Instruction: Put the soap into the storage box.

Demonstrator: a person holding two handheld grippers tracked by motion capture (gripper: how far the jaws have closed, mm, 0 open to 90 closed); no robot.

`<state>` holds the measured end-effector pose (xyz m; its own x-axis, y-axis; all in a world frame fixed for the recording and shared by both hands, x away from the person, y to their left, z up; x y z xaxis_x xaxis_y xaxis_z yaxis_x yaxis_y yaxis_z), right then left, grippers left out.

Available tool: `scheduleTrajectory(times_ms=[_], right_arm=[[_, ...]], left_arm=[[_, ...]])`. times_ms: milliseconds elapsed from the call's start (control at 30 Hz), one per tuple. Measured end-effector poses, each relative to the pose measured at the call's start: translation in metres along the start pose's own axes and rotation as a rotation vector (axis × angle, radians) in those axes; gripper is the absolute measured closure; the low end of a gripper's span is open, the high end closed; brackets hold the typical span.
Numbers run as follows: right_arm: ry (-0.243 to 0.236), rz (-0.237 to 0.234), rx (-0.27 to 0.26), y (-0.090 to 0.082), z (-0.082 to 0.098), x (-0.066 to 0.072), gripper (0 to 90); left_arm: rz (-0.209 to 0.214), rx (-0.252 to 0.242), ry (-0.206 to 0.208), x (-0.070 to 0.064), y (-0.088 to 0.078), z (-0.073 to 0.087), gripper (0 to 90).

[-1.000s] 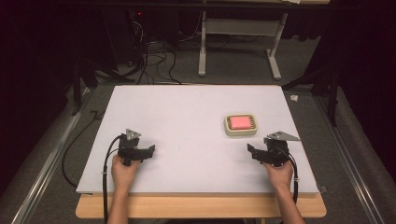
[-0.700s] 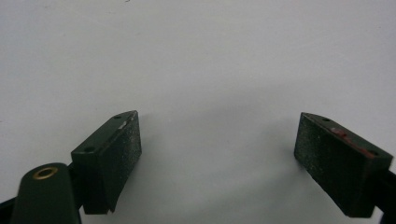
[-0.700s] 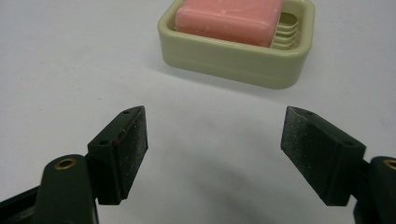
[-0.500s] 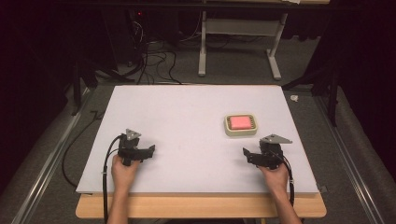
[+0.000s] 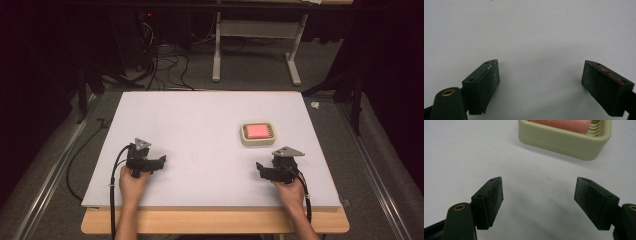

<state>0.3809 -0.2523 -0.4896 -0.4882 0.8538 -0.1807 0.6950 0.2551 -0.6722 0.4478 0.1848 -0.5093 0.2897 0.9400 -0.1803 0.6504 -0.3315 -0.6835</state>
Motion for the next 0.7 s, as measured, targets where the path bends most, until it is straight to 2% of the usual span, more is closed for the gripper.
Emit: scheduleTrajectory(times_ms=[233,700], right_arm=[[-0.029,0.009,0.015,0.0036,0.0006,0.005,23.9],[-0.05,0.005,0.028,0.0098,0.0006,0.0094,24.0]], left_arm=[[-0.001,0.0,0.001,-0.0001,0.0,0.0,15.3],[-0.002,0.0,0.002,-0.0002,0.0,0.0001,15.3]])
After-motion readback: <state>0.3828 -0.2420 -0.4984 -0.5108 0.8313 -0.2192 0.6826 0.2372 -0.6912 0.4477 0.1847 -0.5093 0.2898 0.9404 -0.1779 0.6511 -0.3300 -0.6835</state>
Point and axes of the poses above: each handheld gripper's, and its own axes: y roughly forward along the jaws, z roughly out of its underside, x roughly to its left, the point moved 3 cm from there along y, roughly forward along the jaws, and after that the axes turned 13 degrees about -y, right-handed, at the moved point
